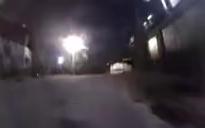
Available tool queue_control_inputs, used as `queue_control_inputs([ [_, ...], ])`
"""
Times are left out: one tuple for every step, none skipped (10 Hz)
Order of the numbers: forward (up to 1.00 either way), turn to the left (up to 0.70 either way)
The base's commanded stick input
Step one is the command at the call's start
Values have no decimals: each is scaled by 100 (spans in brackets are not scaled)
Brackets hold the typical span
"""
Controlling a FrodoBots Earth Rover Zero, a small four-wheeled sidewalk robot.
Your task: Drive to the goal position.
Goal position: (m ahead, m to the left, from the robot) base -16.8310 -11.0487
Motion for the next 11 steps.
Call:
queue_control_inputs([
  [70,0],
  [70,0],
  [70,0],
  [70,0],
  [70,0],
  [70,0],
  [70,0],
  [70,0],
  [70,0],
  [70,0],
  [70,0],
])
